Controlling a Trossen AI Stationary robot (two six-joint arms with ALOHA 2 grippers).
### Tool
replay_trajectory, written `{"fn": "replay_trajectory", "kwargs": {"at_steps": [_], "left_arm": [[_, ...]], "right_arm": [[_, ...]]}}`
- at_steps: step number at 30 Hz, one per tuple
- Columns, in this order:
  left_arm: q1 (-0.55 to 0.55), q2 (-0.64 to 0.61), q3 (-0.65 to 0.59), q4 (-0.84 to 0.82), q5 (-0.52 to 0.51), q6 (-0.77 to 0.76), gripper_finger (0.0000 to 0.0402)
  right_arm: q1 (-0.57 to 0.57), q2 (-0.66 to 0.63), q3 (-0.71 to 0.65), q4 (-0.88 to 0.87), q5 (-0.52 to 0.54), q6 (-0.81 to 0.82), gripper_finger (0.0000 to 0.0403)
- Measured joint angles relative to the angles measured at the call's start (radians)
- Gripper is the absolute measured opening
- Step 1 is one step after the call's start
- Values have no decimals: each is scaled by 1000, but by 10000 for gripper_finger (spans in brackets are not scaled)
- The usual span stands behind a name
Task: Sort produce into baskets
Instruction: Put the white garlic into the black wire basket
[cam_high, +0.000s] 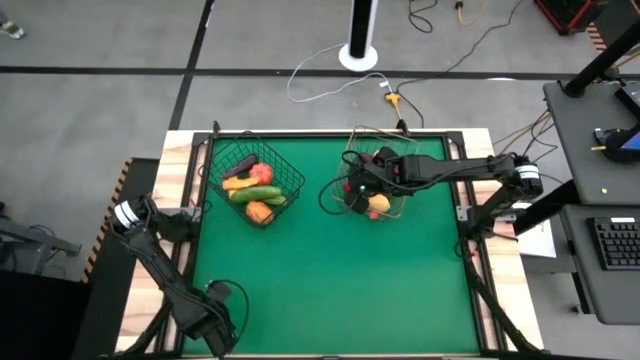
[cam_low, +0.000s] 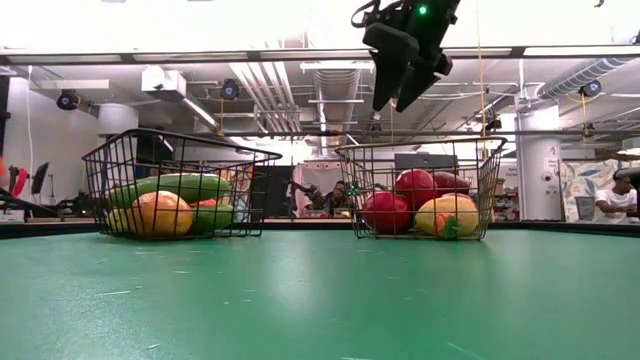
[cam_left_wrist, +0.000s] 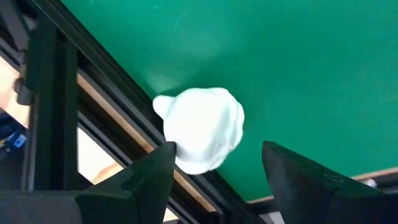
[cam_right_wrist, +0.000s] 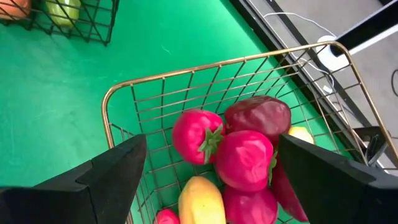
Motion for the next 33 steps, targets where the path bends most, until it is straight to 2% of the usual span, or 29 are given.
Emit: {"fn": "replay_trajectory", "kwargs": {"at_steps": [24,33], "left_arm": [[-52,-3,-75,21,-6,-46,222],[-52,-6,-95,60,0,-44,146]], "right_arm": [[0,1,-80,34,0,40,354],[0,1,-80,37,0,38,354]]}}
